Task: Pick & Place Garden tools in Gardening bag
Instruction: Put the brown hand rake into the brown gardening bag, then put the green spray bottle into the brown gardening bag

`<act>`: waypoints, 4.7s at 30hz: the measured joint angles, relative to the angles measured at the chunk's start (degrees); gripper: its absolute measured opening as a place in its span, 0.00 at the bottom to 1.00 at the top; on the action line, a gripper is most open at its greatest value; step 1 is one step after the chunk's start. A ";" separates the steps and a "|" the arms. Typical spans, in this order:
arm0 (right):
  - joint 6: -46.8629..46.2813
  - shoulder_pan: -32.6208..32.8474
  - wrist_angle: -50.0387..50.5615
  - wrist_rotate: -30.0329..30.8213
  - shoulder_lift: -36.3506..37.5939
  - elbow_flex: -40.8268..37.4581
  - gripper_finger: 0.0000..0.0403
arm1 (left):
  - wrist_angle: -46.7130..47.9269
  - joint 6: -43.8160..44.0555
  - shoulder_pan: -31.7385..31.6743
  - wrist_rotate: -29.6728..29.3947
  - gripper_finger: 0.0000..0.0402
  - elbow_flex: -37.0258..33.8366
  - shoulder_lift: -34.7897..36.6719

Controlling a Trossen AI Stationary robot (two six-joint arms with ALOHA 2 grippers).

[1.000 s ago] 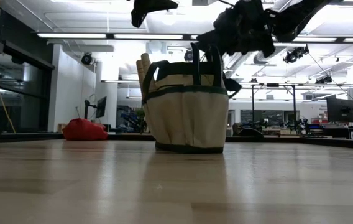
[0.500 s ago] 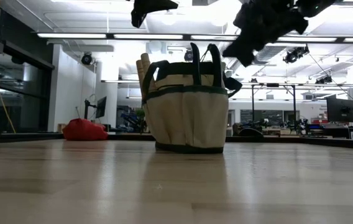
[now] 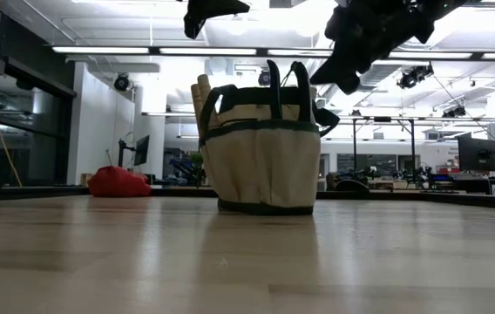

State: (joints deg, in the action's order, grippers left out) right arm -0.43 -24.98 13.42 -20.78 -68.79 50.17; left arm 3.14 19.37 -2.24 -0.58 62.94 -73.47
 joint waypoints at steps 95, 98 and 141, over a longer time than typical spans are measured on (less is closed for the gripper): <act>-80.72 73.81 27.15 10.83 -5.02 -0.02 0.62 | 18.31 -16.58 0.00 16.85 0.42 0.02 0.04; -80.39 75.04 23.71 10.88 -7.50 -0.02 0.63 | 18.34 -16.61 0.00 16.85 0.42 0.02 0.04; -62.29 77.80 12.90 26.21 -27.00 -0.02 0.63 | 18.53 -17.63 0.00 16.50 0.42 0.02 0.02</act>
State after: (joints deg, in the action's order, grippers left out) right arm -62.72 52.82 26.33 5.43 -95.79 50.15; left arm 21.67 1.74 -2.24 15.92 62.96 -73.45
